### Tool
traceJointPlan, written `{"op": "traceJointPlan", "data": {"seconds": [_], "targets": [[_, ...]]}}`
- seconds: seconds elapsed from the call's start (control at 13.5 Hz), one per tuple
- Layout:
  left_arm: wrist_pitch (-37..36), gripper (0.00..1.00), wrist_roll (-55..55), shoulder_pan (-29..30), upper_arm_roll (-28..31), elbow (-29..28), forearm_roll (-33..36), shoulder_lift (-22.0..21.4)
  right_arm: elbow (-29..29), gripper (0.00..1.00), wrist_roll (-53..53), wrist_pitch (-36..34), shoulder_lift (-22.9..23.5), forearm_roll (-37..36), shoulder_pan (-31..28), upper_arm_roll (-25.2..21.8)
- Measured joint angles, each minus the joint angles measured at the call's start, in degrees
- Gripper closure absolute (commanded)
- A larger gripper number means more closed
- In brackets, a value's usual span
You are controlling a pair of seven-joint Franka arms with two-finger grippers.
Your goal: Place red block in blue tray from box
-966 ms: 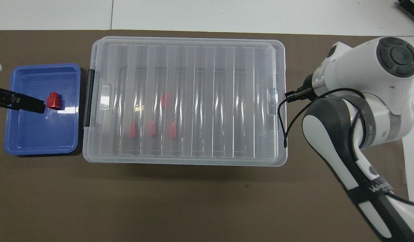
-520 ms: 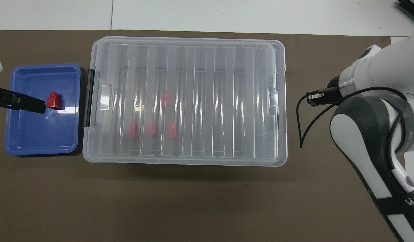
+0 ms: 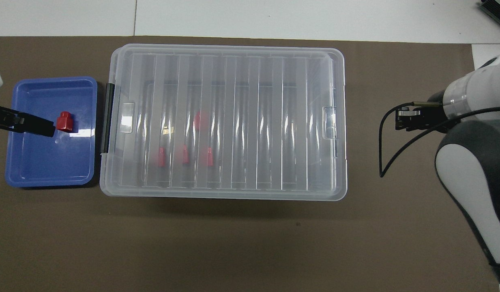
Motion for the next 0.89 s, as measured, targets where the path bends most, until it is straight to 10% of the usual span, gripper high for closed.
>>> {"op": "traceJointPlan", "data": {"seconds": [0.89], "targets": [[0.0,0.0,0.0,0.0,0.0,0.0,0.0,0.0,5.74,0.0,0.02,-11.55,-2.63,-0.04,-3.82,0.15]]}}
